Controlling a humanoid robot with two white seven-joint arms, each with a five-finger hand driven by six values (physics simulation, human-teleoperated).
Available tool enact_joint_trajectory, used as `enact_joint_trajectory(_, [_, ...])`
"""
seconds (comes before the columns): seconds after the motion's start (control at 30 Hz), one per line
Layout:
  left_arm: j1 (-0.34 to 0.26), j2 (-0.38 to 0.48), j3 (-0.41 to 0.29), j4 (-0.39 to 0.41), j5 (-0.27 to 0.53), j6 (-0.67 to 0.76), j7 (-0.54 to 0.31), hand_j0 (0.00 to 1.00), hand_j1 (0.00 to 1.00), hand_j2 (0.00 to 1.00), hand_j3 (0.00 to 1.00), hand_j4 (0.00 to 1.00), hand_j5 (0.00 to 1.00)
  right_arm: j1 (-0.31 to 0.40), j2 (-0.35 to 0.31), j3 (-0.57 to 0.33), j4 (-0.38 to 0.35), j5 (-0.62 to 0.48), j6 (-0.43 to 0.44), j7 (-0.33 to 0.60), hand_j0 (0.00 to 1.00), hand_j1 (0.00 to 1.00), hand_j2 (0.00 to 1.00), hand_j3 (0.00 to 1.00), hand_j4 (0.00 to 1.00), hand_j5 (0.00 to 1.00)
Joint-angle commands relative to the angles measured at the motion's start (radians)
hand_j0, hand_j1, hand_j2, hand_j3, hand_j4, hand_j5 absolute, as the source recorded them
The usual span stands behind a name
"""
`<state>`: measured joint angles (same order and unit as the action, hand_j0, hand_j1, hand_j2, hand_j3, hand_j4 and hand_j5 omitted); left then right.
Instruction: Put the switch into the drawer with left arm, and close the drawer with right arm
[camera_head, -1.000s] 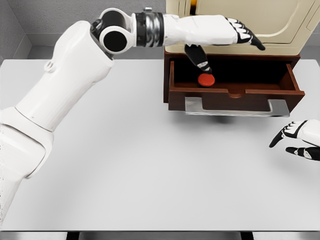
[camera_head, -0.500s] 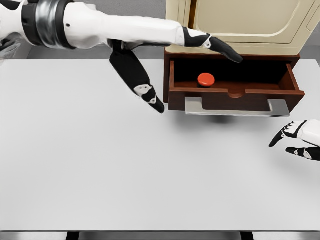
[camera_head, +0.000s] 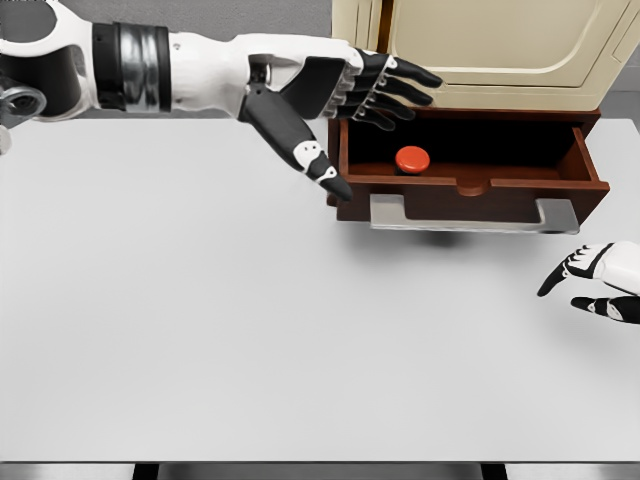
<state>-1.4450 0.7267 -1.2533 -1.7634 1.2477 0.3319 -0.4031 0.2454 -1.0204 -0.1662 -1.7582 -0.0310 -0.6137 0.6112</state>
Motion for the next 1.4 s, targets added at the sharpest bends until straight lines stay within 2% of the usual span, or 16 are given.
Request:
enact_joint_trajectory(0.0, [0.003,-0.010,0.000,-0.001,0.024,0.032,0.063,1.00,1.00,1.00,1.00,1.00,1.00,0.000,-0.001,0.001,-0.001,-0.007,0.003,0.000,0.59,0.59,0.59,0.59,0.59,0.59])
enact_joint_trajectory(0.2, [0.043,-0.030,-0.006,-0.001,0.021,0.055,0.064,1.00,1.00,1.00,1.00,1.00,1.00,0.000,-0.001,0.001,-0.001,-0.007,0.003,0.000,0.59,0.59,0.59,0.59,0.59,0.59])
enact_joint_trajectory(0.3, [0.055,-0.033,-0.008,0.001,0.015,0.061,0.112,1.00,1.00,1.00,1.00,1.00,1.00,0.000,-0.001,-0.001,-0.001,-0.007,0.003,0.000,0.59,0.59,0.59,0.59,0.59,0.59])
enact_joint_trajectory(0.4, [0.064,-0.043,-0.008,0.007,0.012,0.061,0.119,1.00,1.00,1.00,1.00,1.00,1.00,0.003,-0.001,-0.001,-0.001,-0.006,0.003,0.000,0.59,0.59,0.59,0.59,0.59,0.59])
enact_joint_trajectory(0.53, [0.078,-0.075,-0.008,0.045,0.010,0.061,0.119,1.00,1.00,1.00,1.00,1.00,1.00,0.005,-0.001,-0.001,0.000,-0.006,0.003,0.000,0.59,0.59,0.59,0.59,0.59,0.59])
enact_joint_trajectory(0.63, [0.110,-0.102,-0.009,0.073,-0.028,0.061,0.121,1.00,1.00,1.00,1.00,1.00,1.00,0.005,0.000,-0.001,-0.001,-0.007,0.003,0.000,0.59,0.59,0.59,0.59,0.59,0.59])
enact_joint_trajectory(0.7, [0.114,-0.115,-0.032,0.098,-0.037,0.061,0.121,1.00,1.00,1.00,1.00,1.00,1.00,0.005,0.000,-0.001,0.000,-0.007,0.003,0.000,0.59,0.59,0.59,0.59,0.59,0.59])
enact_joint_trajectory(0.77, [0.114,-0.130,-0.044,0.101,-0.045,0.061,0.156,1.00,1.00,1.00,1.00,1.00,1.00,0.006,-0.001,-0.001,-0.001,-0.006,0.003,0.000,0.59,0.59,0.59,0.59,0.59,0.59])
enact_joint_trajectory(1.2, [0.130,-0.151,-0.057,0.159,-0.073,0.059,0.156,1.00,1.00,1.00,1.00,1.00,1.00,0.005,0.000,-0.001,-0.001,-0.006,0.003,0.000,0.59,0.59,0.59,0.59,0.59,0.59])
enact_joint_trajectory(1.37, [0.130,-0.196,-0.064,0.210,-0.085,0.059,0.155,1.00,1.00,1.00,1.00,1.00,1.00,0.005,0.000,-0.001,-0.001,-0.007,0.003,0.000,0.60,0.60,0.60,0.60,0.60,0.60])
